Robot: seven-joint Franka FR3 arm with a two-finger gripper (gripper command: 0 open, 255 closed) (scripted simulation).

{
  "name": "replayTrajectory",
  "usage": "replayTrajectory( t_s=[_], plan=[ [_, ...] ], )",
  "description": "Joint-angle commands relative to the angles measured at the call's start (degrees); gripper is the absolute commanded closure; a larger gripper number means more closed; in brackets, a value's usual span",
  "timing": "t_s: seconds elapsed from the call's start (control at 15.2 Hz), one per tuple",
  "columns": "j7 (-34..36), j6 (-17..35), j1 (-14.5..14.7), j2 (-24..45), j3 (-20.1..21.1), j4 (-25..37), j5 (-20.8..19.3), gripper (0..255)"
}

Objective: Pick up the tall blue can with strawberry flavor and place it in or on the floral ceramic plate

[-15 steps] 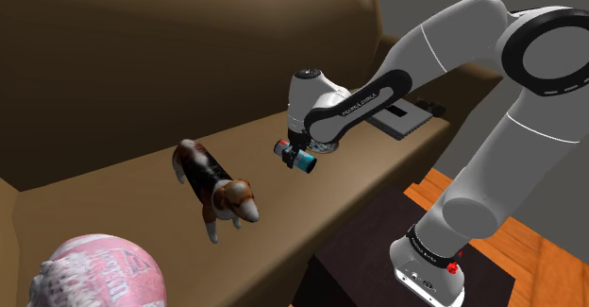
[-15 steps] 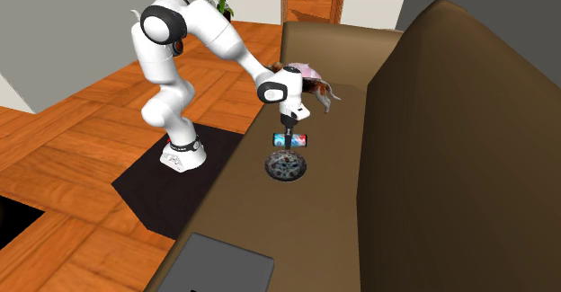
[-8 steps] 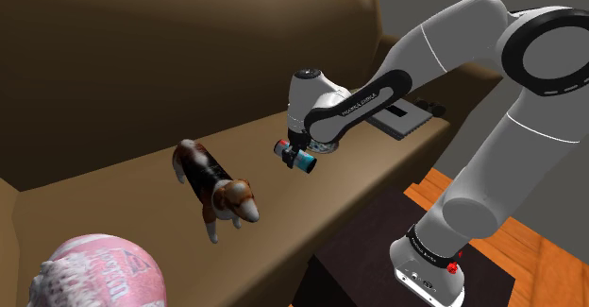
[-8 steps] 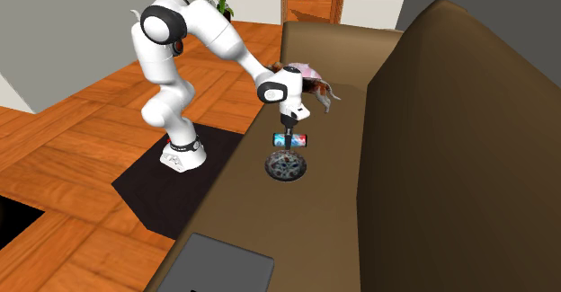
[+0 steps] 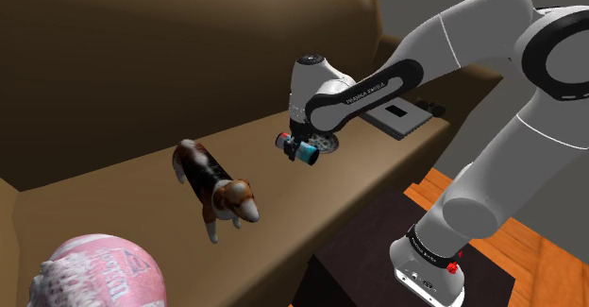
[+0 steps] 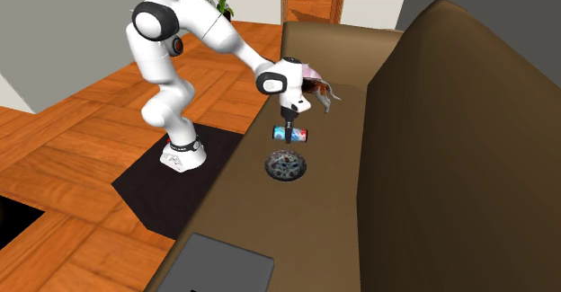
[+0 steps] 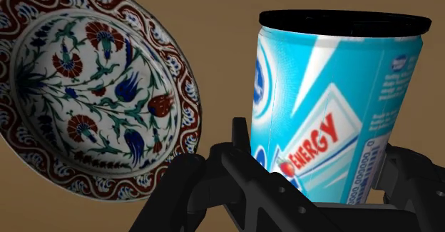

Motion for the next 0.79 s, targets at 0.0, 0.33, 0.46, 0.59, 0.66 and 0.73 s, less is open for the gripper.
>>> replayTrajectory(
  t_s=[0.0, 0.33, 0.46, 0.59, 0.66, 0.73],
  plan=[
    [-0.65, -1.58, 0.06, -1.19, 0.01, 0.50, 0.71, 255],
    [-2.04, -5.46, 0.21, -3.81, -0.08, 1.96, 2.15, 255],
    [-2.53, -7.02, 0.27, -4.76, -0.14, 2.63, 2.64, 255],
    [-2.99, -8.58, 0.33, -5.66, -0.20, 3.36, 3.07, 255],
    [-3.21, -9.36, 0.36, -6.09, -0.23, 3.74, 3.27, 255],
    [-3.42, -10.14, 0.39, -6.50, -0.27, 4.14, 3.46, 255]
  ],
)
